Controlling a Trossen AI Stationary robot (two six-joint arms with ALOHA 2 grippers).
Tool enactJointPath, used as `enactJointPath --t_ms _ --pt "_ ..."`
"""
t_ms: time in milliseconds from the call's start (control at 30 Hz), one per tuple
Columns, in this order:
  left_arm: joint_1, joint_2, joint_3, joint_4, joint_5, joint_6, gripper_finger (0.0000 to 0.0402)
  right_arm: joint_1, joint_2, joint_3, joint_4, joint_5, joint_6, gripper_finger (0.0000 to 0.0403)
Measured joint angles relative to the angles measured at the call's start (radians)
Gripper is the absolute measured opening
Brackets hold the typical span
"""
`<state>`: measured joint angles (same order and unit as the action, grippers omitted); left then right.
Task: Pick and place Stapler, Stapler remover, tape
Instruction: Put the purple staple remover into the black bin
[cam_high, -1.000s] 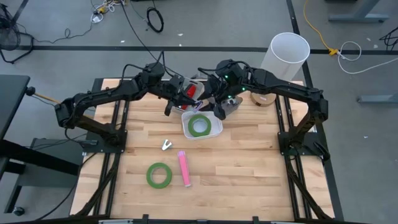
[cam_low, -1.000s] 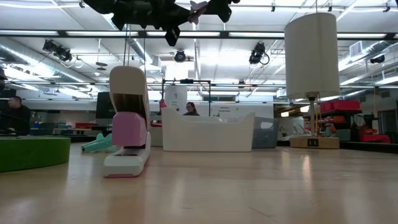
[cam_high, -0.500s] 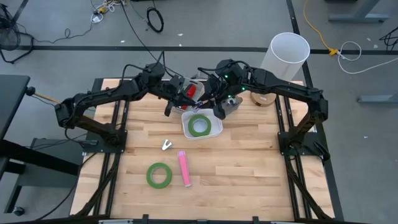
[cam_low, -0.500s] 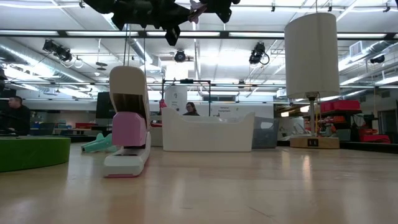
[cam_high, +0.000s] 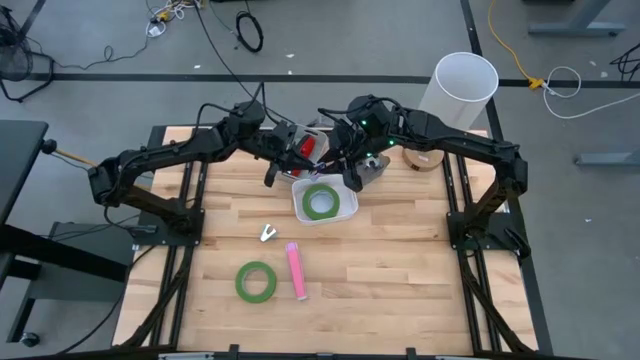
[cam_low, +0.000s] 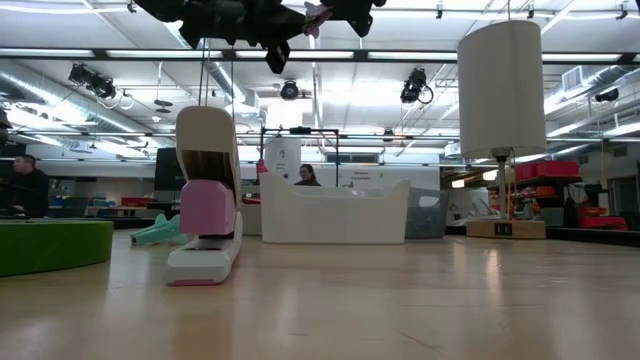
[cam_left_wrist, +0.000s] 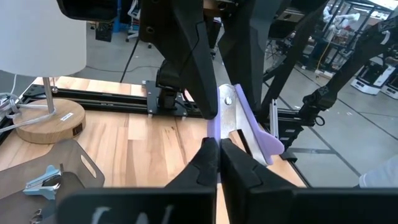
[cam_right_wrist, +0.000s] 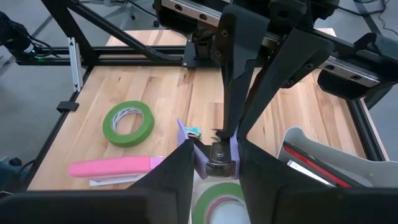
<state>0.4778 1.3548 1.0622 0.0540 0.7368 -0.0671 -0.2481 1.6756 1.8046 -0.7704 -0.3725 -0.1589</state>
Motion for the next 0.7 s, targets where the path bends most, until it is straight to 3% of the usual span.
enactJointPath --t_ms 467,700 --pt "0.001 0.0 0.0 0.0 -0.004 0.0 0.006 0.0 0.0 0.0 -0.001 -0.003 0.0 0.0112" --pt "0.001 0.0 0.0 0.0 -0.022 -0.016 0.0105 0.0 -0.001 0.0 -0.001 -0.003 0.0 0.0112"
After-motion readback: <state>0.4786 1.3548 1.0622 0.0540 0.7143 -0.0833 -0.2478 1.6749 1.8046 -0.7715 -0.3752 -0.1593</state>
